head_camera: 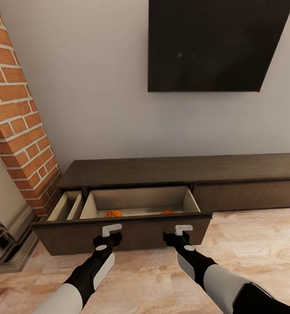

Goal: Place each of the two pumpkins and all three candles from the living room inside a cabinet in the living room (use any cabinet), then make sure every cabinet is closed, and position the cauldron so it is next to a table in the living room.

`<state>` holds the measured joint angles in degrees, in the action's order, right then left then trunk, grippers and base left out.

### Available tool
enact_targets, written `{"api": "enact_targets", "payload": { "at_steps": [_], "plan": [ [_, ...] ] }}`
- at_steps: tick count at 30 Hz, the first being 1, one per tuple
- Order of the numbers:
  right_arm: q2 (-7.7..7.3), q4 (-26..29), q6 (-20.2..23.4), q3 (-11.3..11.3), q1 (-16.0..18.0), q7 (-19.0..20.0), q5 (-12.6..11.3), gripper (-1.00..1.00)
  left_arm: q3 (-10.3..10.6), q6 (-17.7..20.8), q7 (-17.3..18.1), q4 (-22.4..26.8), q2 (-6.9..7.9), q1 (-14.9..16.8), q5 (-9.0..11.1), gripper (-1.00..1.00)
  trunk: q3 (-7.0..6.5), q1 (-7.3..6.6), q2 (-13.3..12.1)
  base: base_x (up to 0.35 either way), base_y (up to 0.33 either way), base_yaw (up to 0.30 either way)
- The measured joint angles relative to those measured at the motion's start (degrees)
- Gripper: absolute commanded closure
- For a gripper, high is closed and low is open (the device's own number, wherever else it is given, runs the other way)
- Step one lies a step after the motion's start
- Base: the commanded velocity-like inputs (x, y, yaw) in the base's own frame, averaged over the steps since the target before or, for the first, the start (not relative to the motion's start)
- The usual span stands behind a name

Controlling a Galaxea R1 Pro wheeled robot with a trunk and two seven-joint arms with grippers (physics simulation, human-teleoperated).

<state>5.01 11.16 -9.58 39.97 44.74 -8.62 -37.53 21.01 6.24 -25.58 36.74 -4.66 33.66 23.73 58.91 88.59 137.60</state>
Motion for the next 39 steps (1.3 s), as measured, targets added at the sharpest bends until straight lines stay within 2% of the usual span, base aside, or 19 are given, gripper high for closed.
{"api": "enact_targets", "payload": {
  "at_steps": [10,31,37,39],
  "plan": [
    [0.05,0.0,0.0,0.0,0.0,0.0,0.0,-1.0,0.0,0.0,0.0,0.0,0.0,0.0,0.0,-1.0,0.0,0.0,0.0,0.197,0.0,0.0],
    [0.09,0.0,-1.2,-0.1,0.0,0.0,-0.1,-1.0,0.0,0.0,0.1,0.0,0.0,0.0,0.0,-1.0,0.0,0.0,0.0,0.006,0.0,0.0],
    [0.09,0.0,-1.4,-0.1,0.0,0.0,-0.2,-1.0,0.0,0.1,0.1,0.0,0.08,0.0,0.1,-1.0,1.07,1.31,2.4,0.0,0.0,0.0],
    [0.09,0.0,-1.4,-0.1,0.0,0.0,-0.1,-1.0,0.0,0.2,0.1,0.0,0.08,0.0,0.2,-1.0,1.08,1.32,2.4,0.0,0.0,0.0]
  ]
}}
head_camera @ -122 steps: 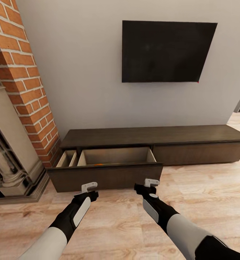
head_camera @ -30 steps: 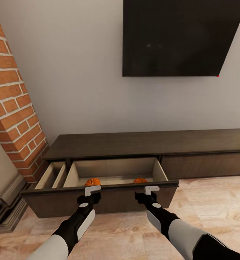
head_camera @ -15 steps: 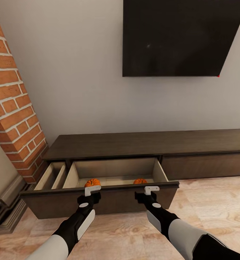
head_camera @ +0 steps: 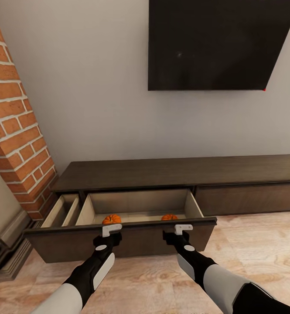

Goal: Place each of the two pumpkins and all three candles from the living room inside a cabinet in the living room (use any cabinet), then make sure every cabinet is closed, and position the cauldron so it is next to a table in the living room.

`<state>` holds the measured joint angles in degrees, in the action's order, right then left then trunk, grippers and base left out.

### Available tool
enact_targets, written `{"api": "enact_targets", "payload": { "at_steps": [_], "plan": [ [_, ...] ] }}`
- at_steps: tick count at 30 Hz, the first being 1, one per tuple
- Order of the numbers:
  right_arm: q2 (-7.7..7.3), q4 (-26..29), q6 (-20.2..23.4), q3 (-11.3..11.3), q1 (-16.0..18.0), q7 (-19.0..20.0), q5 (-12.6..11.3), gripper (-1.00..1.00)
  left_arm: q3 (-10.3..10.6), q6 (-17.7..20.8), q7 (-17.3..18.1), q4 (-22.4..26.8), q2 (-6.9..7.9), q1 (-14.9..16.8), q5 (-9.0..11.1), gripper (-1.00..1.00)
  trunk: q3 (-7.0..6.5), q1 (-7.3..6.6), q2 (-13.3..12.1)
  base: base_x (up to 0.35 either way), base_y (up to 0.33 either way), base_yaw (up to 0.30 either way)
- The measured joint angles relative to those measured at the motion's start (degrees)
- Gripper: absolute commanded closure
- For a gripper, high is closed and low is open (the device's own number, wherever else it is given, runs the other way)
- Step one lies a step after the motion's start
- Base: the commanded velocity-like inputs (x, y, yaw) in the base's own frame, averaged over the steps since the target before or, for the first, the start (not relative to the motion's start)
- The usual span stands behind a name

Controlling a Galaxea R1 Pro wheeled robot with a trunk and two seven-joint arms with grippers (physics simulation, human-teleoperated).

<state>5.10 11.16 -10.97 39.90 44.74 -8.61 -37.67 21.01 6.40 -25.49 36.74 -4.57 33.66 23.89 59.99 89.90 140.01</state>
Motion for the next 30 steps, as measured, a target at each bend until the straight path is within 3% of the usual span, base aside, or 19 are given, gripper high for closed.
{"api": "enact_targets", "payload": {
  "at_steps": [10,14,20,30],
  "plan": [
    [0.0,0.0,-1.0,-0.1,0.0,0.0,0.0,-1.0,0.0,0.1,0.1,0.0,0.01,0.0,0.0,-1.0,1.43,1.75,3.2,0.0,0.0,0.0],
    [0.3,-0.1,-3.9,-0.1,0.0,0.0,-0.1,-1.0,0.0,0.1,0.1,0.0,0.01,0.0,0.0,-1.0,2.31,1.87,3.3,0.0,0.0,0.0],
    [0.59,-0.1,-4.9,0.0,0.0,0.0,-0.1,-1.0,0.0,0.1,0.1,0.0,-0.06,0.0,0.0,-1.0,3.64,2.03,3.4,0.0,0.0,0.0],
    [0.7,-0.1,-5.1,0.0,0.0,0.0,0.0,-1.0,0.1,0.0,0.1,0.0,-0.16,0.0,-0.1,-1.0,3.65,2.03,3.4,0.0,0.0,0.0]
  ]
}}
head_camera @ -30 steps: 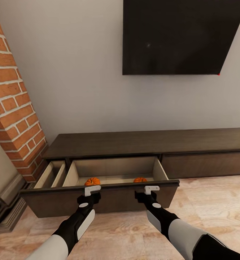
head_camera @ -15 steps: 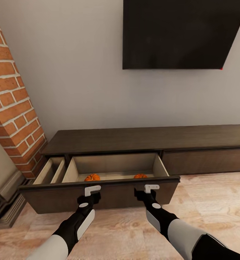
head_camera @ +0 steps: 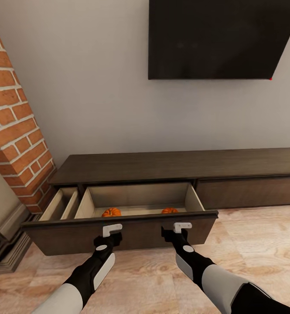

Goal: Place each of the two pumpkins and all three candles from the living room inside a cabinet in the living room (use any cabinet), then make sure every cabinet is closed, and position the cauldron so it is next to a table in the living room.

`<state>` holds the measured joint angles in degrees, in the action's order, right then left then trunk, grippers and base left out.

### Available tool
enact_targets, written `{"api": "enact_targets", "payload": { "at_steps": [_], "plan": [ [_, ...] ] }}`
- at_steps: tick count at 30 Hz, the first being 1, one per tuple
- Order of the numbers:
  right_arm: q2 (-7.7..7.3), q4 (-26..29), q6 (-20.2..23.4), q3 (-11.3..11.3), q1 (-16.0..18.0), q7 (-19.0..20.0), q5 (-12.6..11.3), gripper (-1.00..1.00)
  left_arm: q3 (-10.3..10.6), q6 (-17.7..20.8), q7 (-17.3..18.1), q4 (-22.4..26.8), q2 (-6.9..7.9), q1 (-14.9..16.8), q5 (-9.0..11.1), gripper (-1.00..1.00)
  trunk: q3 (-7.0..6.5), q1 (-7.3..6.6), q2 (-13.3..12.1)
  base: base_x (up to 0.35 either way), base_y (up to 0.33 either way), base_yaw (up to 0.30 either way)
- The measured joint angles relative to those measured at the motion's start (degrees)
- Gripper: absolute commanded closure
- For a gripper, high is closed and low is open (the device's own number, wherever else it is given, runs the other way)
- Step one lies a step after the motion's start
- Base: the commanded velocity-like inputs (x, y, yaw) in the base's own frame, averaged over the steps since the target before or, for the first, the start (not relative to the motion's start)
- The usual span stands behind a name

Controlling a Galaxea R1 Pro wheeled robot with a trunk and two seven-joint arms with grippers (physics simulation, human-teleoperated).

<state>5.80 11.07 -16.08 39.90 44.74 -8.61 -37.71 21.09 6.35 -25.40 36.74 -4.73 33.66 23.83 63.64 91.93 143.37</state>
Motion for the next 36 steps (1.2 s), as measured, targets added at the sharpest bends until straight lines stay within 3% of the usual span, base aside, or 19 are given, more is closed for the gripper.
{"api": "enact_targets", "payload": {
  "at_steps": [23,36],
  "plan": [
    [0.01,0.0,0.0,0.2,0.0,0.1,0.0,-1.0,-0.1,0.0,0.0,0.0,0.08,0.2,0.1,-1.0,0.0,0.0,0.0,0.138,0.005,0.0],
    [0.01,0.0,0.1,0.4,0.0,0.1,0.0,-1.0,-0.1,0.1,0.0,0.0,0.07,0.2,0.1,-1.0,0.0,0.0,0.0,0.303,0.0,0.0]
  ]
}}
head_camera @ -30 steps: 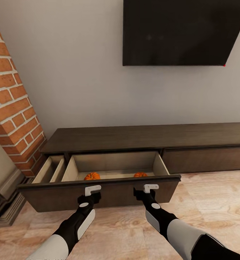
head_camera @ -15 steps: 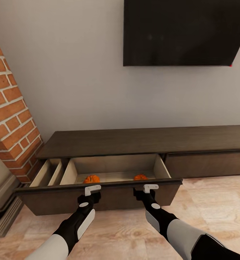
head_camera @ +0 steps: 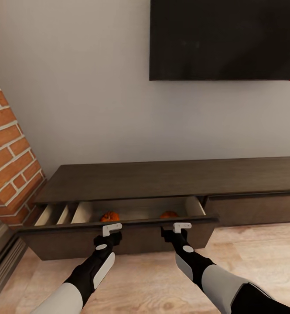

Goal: Place each of the two pumpkins and all three candles from the living room inside a cabinet in the living room (use any cabinet), then make sure every cabinet is closed, and position the cauldron so it is next to a table in the living room.

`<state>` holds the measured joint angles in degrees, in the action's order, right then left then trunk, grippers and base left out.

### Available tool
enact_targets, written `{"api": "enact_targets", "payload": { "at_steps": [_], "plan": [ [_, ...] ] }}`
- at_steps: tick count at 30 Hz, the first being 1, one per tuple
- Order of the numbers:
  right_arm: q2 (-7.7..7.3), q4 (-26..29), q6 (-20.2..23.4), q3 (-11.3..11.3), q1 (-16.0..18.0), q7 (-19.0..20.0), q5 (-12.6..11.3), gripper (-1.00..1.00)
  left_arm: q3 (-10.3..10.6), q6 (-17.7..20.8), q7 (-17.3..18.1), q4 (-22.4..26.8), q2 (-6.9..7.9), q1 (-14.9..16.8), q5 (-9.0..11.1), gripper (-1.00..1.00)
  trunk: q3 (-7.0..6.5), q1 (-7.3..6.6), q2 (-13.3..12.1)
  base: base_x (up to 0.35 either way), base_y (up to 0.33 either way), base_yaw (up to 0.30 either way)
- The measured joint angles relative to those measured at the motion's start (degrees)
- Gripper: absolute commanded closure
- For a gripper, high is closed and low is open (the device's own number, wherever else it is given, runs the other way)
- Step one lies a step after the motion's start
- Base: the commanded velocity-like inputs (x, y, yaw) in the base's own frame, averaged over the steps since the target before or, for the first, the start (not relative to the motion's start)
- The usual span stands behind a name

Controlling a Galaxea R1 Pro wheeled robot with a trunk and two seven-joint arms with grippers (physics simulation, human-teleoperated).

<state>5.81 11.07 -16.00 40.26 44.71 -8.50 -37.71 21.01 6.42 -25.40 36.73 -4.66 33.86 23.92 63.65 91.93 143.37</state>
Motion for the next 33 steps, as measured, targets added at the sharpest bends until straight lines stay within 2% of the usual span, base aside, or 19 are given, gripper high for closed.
{"api": "enact_targets", "payload": {
  "at_steps": [18,28,33],
  "plan": [
    [0.06,0.0,0.0,-0.1,0.0,0.0,-0.1,-1.0,0.0,0.0,0.0,0.0,0.0,0.0,0.0,-1.0,0.0,0.0,0.0,0.298,0.0,0.0],
    [0.08,0.0,-0.1,-0.3,0.0,0.0,0.0,-1.0,0.0,-0.3,-0.1,0.0,0.0,0.0,-0.1,-1.0,0.0,0.0,0.0,0.027,0.0,0.0],
    [0.07,0.0,0.1,0.3,-0.1,-0.1,0.0,-1.0,0.0,-0.2,-0.1,0.0,0.01,0.1,0.0,-1.0,0.01,-0.01,0.0,0.107,0.0,0.0]
  ]
}}
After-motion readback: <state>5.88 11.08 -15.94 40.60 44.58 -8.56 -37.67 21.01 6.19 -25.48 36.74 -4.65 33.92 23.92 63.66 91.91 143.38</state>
